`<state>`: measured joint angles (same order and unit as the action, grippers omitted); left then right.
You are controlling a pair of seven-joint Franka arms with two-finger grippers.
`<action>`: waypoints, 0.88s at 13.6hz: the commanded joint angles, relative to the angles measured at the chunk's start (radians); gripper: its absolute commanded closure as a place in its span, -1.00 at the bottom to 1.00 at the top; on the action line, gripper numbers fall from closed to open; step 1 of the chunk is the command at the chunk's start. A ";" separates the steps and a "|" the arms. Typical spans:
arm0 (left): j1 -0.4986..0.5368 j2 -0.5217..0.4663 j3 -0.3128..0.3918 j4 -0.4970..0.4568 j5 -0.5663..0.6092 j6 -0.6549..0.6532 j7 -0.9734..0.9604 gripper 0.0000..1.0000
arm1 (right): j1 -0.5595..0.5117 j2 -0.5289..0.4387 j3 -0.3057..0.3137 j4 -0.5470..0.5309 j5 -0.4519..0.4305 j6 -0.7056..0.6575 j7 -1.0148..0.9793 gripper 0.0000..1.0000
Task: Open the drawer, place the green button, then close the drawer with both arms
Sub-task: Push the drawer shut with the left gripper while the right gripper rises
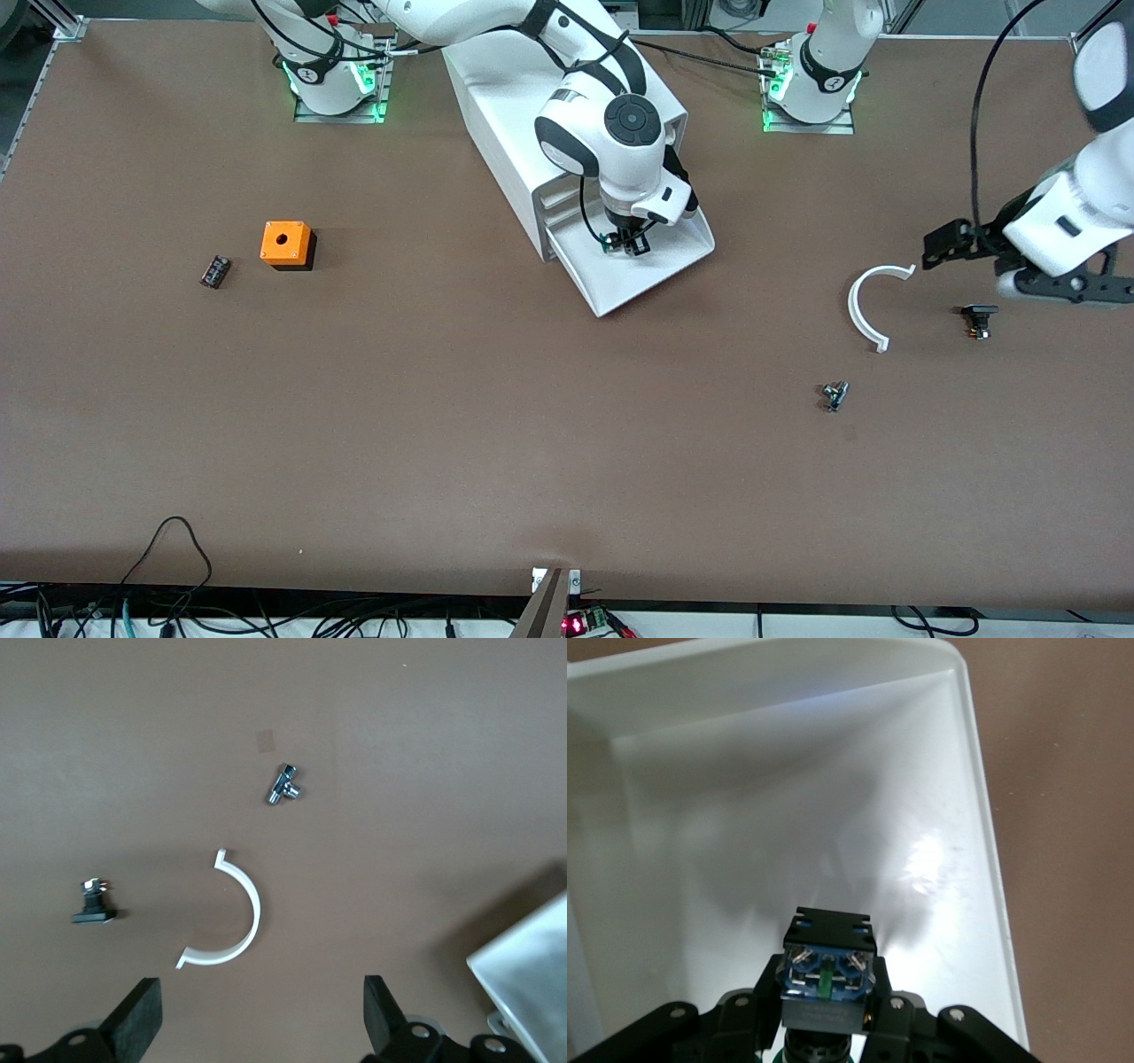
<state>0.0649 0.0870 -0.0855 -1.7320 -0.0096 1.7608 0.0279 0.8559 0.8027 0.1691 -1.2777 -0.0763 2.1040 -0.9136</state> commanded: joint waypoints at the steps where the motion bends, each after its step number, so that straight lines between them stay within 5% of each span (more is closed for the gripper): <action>1: -0.004 0.008 -0.014 -0.110 -0.030 0.133 -0.078 -1.00 | 0.022 0.030 -0.002 0.032 -0.017 -0.009 -0.001 0.24; 3: -0.005 0.037 -0.048 -0.168 -0.036 0.242 -0.130 -1.00 | 0.037 0.039 -0.003 0.031 -0.020 -0.010 0.007 0.08; 4: -0.008 0.057 -0.051 -0.197 -0.045 0.311 -0.150 -1.00 | 0.040 0.040 -0.005 0.031 -0.019 -0.012 0.028 -0.21; 5: -0.014 0.069 -0.056 -0.237 -0.073 0.381 -0.158 -1.00 | 0.040 0.032 -0.005 0.032 -0.017 -0.019 0.074 -0.99; 12: -0.149 0.281 -0.056 -0.301 -0.165 0.684 -0.347 -1.00 | -0.112 -0.158 -0.002 0.034 -0.002 -0.093 0.545 -1.00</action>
<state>-0.0277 0.3148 -0.1465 -2.0444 -0.1250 2.3967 -0.2504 0.8222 0.6946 0.1530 -1.2244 -0.0801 2.0394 -0.4775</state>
